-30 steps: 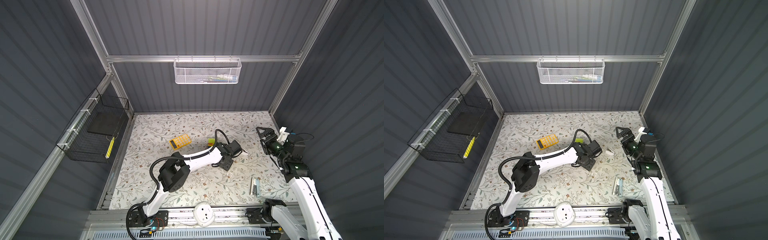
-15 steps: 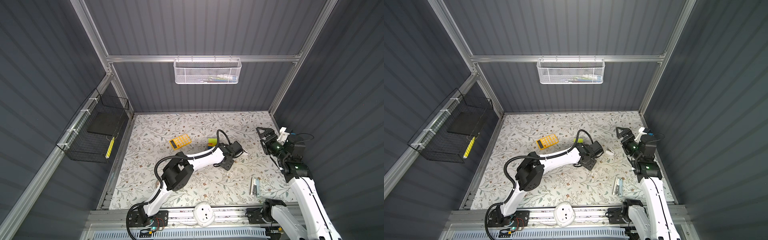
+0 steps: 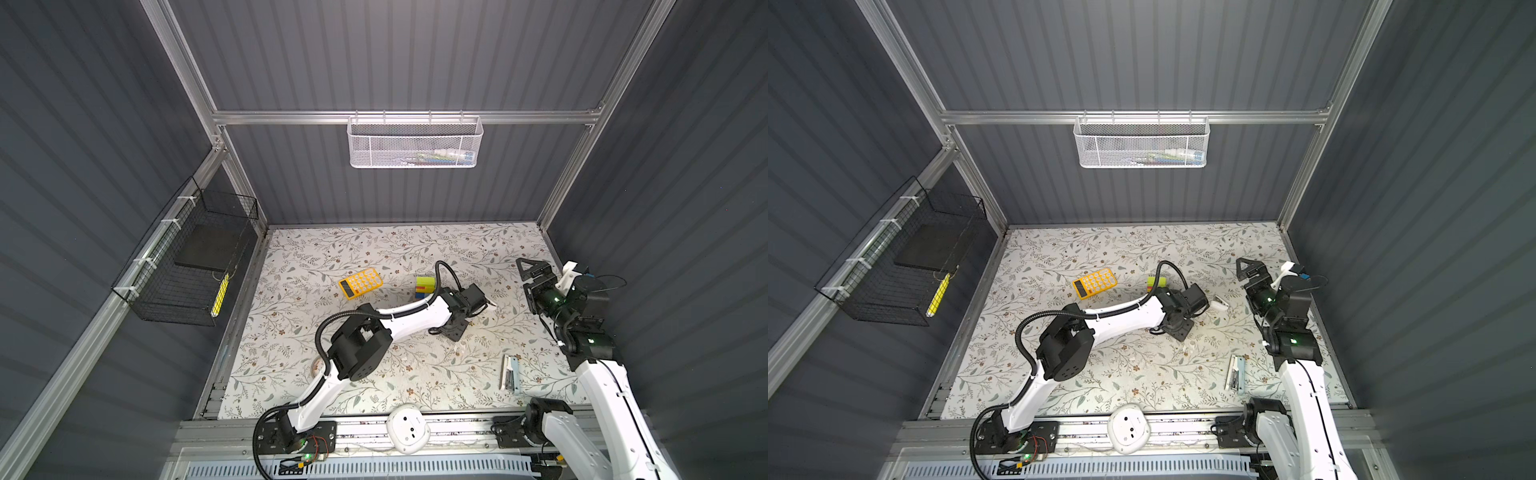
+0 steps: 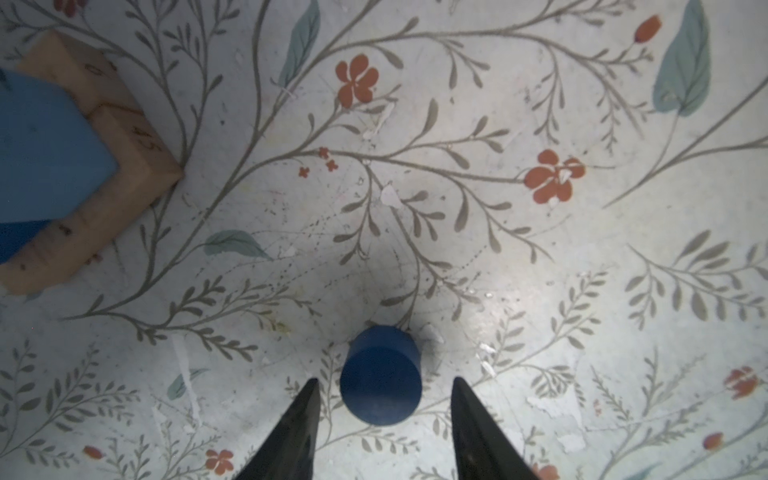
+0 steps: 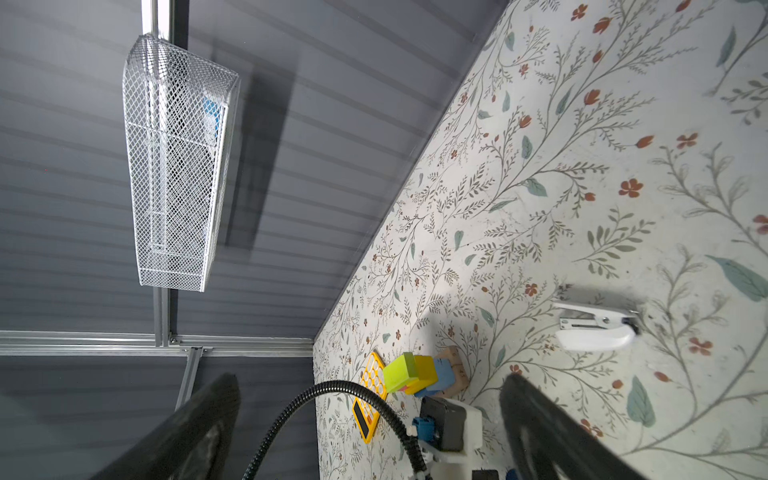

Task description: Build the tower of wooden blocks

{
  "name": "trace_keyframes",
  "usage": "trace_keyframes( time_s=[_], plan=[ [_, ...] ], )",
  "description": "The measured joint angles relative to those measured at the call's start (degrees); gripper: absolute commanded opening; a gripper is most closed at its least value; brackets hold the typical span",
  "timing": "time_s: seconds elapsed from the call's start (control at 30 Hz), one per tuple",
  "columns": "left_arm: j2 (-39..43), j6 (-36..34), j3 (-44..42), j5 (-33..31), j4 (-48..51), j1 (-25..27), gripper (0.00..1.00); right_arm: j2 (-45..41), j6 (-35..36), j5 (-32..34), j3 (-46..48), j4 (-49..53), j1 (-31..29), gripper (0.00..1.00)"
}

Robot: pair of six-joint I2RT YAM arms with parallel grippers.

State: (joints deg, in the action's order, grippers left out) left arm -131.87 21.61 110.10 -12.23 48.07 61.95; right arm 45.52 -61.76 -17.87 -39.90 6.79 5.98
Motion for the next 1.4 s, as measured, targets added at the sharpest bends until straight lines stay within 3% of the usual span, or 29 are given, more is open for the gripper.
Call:
trace_keyframes(
  time_s=[0.53, 0.8, 1.4],
  plan=[
    [-1.99, 0.02, 1.44, -0.57, 0.79, 0.0, 0.48, -0.26, -4.33, 1.86, 1.81, -1.16, 0.04, 0.99],
    [-1.99, 0.59, 1.51, -1.16, 0.79, 0.0, 0.4, -1.22, -5.77, 3.26, 2.93, -1.25, 0.04, 0.99],
    [-1.99, 0.74, 1.73, -1.25, 0.81, 0.0, 0.36, -1.2, -6.82, 3.34, 2.95, -2.14, 0.11, 0.99]
  ],
)
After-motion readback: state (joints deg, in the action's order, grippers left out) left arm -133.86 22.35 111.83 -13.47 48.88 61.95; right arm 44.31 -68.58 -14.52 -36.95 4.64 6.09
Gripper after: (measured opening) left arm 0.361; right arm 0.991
